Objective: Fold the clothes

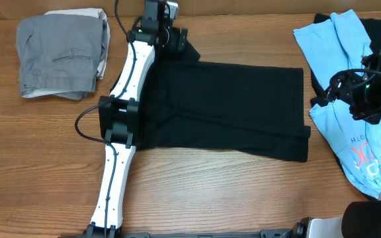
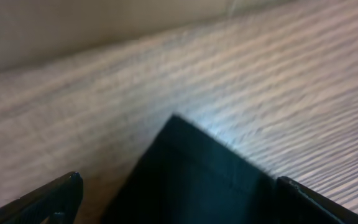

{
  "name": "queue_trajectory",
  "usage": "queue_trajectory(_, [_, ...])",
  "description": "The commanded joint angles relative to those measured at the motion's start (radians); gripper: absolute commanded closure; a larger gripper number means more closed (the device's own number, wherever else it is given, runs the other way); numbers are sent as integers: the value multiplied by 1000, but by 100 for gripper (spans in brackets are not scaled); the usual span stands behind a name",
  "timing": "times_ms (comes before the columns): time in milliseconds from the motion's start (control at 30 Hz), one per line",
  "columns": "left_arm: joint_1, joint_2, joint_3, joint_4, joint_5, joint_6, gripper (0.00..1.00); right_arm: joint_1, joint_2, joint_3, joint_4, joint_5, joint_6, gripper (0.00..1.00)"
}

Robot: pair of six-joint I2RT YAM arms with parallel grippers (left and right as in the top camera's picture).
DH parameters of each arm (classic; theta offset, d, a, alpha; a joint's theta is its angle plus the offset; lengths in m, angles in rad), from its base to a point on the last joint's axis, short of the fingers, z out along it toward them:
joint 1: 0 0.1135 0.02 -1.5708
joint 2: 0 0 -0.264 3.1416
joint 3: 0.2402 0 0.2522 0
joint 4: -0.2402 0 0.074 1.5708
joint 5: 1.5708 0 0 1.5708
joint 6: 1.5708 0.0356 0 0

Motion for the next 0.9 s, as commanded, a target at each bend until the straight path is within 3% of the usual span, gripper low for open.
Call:
queue_trajectory(0, [-7, -4, -17, 16, 7, 19, 0, 5, 2, 14, 0, -8, 0, 16])
queue_trajectory(133, [-5, -4, -17, 32, 2, 19, 0, 5, 2, 14, -1, -8, 0, 16])
queue_trajectory(367, [-11, -4, -66, 18, -20, 50, 12, 5, 2, 14, -2, -8, 0, 16])
queue_trajectory(533, [-13, -4, -93, 5, -45, 61, 29, 5, 2, 14, -2, -8, 0, 16])
queue_trajectory(733, [-13, -5, -92, -5, -53, 68, 55, 5, 2, 14, 1, -8, 0, 16])
queue_trajectory(867, [-13, -14, -80, -6, -52, 63, 90, 5, 2, 14, 16, -9, 0, 16])
